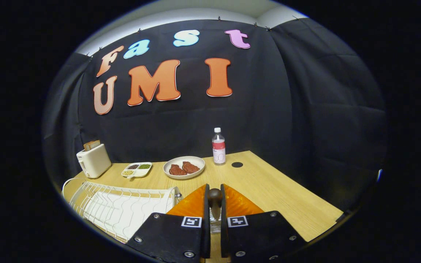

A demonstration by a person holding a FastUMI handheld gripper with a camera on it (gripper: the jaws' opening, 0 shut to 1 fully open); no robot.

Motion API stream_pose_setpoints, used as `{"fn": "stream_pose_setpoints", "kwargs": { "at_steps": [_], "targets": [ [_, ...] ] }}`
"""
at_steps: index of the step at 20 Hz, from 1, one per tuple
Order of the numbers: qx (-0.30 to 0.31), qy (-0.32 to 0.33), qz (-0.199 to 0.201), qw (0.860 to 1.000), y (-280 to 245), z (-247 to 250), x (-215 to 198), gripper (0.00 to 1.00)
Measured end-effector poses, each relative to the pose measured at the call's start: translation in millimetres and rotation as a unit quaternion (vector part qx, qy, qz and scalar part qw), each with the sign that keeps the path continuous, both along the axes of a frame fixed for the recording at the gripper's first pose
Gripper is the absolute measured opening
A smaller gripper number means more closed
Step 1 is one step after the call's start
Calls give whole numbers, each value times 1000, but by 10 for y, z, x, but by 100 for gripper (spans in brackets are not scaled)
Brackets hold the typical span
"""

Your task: Take the plate from the dish rack, then take the spoon from the basket and place it into the plate.

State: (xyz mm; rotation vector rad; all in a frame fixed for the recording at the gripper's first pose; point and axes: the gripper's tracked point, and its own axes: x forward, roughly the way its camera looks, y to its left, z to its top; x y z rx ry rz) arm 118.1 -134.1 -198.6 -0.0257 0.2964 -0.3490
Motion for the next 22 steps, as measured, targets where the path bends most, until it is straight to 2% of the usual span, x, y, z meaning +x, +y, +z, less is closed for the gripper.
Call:
{"fn": "stream_pose_setpoints", "kwargs": {
  "at_steps": [12,18,22],
  "targets": [
    [-2,-76,59,995,580,974,-429,11],
    [6,-73,126,989,1058,997,-679,11],
    [15,-56,159,986,1306,837,-805,11]
  ]
}}
